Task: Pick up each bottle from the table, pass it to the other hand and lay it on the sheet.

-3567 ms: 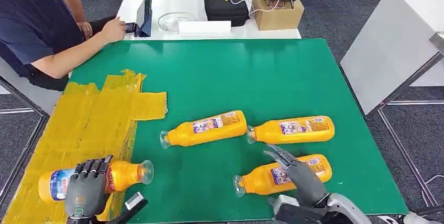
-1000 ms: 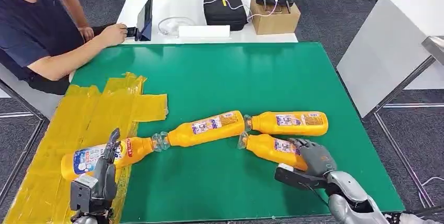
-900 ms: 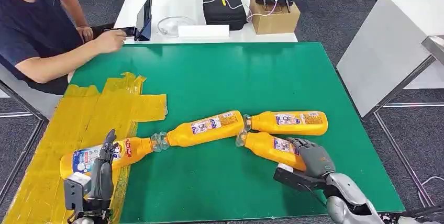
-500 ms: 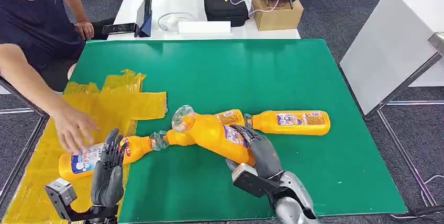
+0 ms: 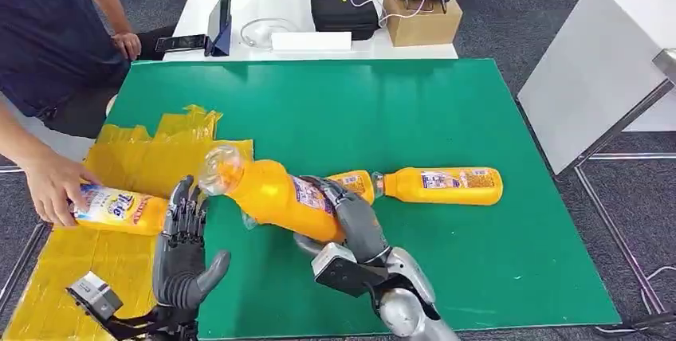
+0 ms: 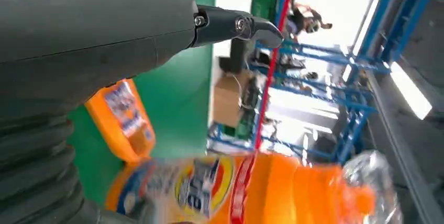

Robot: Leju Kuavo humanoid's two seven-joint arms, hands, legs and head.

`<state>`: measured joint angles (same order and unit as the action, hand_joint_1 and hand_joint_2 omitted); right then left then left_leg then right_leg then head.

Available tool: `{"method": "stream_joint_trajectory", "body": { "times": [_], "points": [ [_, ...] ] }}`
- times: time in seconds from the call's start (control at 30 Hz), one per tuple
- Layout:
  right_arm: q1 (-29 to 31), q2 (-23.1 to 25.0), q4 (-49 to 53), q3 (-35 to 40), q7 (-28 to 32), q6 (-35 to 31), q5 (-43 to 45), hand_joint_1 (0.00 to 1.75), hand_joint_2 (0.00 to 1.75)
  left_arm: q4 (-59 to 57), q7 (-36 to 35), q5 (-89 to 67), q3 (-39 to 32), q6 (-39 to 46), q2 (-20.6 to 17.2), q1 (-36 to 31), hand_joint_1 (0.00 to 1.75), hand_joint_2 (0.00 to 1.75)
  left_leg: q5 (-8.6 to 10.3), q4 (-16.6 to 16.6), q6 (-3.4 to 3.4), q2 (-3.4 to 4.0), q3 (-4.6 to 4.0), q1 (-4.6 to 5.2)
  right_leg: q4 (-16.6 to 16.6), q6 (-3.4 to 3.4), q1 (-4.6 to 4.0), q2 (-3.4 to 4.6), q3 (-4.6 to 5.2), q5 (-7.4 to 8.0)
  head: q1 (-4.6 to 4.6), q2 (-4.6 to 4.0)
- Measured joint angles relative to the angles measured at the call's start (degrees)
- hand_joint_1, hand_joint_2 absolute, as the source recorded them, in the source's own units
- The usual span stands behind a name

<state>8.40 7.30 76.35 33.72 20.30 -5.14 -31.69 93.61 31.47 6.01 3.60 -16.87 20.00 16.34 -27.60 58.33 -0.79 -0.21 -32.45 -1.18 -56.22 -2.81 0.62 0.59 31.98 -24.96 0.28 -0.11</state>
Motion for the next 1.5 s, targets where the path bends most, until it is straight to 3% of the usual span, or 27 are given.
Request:
{"method": "stream_joint_trajectory", "body": {
  "times": [0.33, 0.57, 0.9, 0.93, 0.97, 1.47, 1.5],
  "points": [
    [2.0, 2.5, -3.1, 2.1, 0.2, 1.1, 0.3, 1.75, 1.75, 0.2, 1.3, 0.4, 4.5, 0.4, -0.7, -0.3, 0.00, 1.75, 0.00, 0.0, 0.00, 0.00, -0.04, 0.00, 0.0, 0.00, 0.02, 0.00, 0.02, 0.00, 0.00, 0.00],
    [2.2, 4.7, -7.7, 8.8, -0.8, 1.5, -2.0, 1.75, 1.75, 0.4, 1.6, 3.3, 9.1, 0.6, -1.5, -0.6, 0.00, 1.75, -0.01, 0.0, 0.01, 0.00, -0.08, 0.00, 0.0, 0.01, 0.00, 0.00, 0.10, -0.01, -0.02, 0.00],
    [3.1, 4.7, -14.3, 13.8, 0.9, 1.7, -6.2, 1.75, 1.75, -0.6, 0.9, 4.5, 9.5, 2.6, -3.9, 0.9, 0.00, 1.75, -0.01, 0.0, 0.01, 0.01, -0.11, 0.00, 0.0, 0.01, 0.01, 0.02, 0.16, -0.01, -0.02, 0.00],
    [3.2, 4.7, -14.8, 14.1, 1.0, 1.7, -6.8, 1.75, 1.75, -0.6, 0.7, 4.6, 9.3, 2.6, -4.1, 1.1, 1.24, 1.75, -0.01, 0.0, 0.01, 0.02, -0.11, 0.00, 0.0, 0.01, 0.01, 0.02, 0.17, -0.01, 0.00, 0.00],
    [3.3, 4.7, -15.4, 14.5, 1.2, 1.7, -7.5, 1.75, 1.75, -0.8, 0.6, 4.7, 9.1, 2.6, -4.2, 1.3, 1.75, 1.75, -0.01, 0.0, 0.01, 0.02, -0.11, 0.00, 0.0, 0.01, 0.01, 0.02, 0.18, -0.01, -0.02, 0.00],
    [3.9, 4.3, -18.3, 16.8, -1.1, 0.4, -8.4, 1.75, 1.75, -1.9, 1.7, 0.7, 5.4, 2.5, -3.7, 2.7, 1.75, 1.75, -0.01, 0.0, 0.01, 0.03, -0.13, 0.00, 0.0, 0.01, 0.01, 0.03, 0.23, -0.01, -0.02, 0.00],
    [3.7, 4.2, -18.2, 16.8, -1.3, -0.1, -8.4, 1.45, 1.75, -1.8, 2.1, -0.3, 5.3, 2.7, -3.5, 2.7, 1.75, 1.75, -0.01, 0.0, 0.01, 0.03, -0.13, 0.00, 0.0, 0.01, 0.01, 0.03, 0.23, -0.01, 0.00, 0.00]
  ]
}}
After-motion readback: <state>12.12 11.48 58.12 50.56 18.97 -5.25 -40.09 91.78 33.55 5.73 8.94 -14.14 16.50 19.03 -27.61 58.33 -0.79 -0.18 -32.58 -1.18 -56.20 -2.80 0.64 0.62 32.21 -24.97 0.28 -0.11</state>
